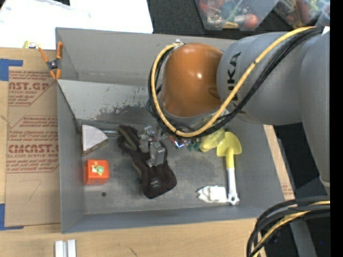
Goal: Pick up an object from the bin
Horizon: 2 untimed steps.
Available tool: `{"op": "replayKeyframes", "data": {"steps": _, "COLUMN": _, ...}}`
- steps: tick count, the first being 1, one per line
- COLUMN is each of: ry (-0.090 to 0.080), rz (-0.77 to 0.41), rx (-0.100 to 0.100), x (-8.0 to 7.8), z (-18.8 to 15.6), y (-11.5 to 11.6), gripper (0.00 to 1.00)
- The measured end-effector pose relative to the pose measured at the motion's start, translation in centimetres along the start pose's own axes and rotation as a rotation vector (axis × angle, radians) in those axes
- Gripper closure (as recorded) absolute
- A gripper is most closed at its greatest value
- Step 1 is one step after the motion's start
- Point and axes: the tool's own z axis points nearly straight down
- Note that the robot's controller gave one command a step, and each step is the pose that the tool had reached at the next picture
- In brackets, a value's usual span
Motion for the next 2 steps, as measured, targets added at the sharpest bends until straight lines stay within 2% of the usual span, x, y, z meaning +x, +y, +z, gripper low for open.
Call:
{"op": "replayKeyframes", "data": {"steps": 1, "ry": -0.003, "rz": -0.003, "rx": -0.001, "x": 0.1, "z": 1.3, "y": -0.6, "gripper": 1.0}}
{"op": "replayKeyframes", "data": {"steps": 2, "ry": -0.001, "rz": 0.003, "rx": 0.0, "x": 0.7, "z": -4.5, "y": -0.5, "gripper": 1.0}}
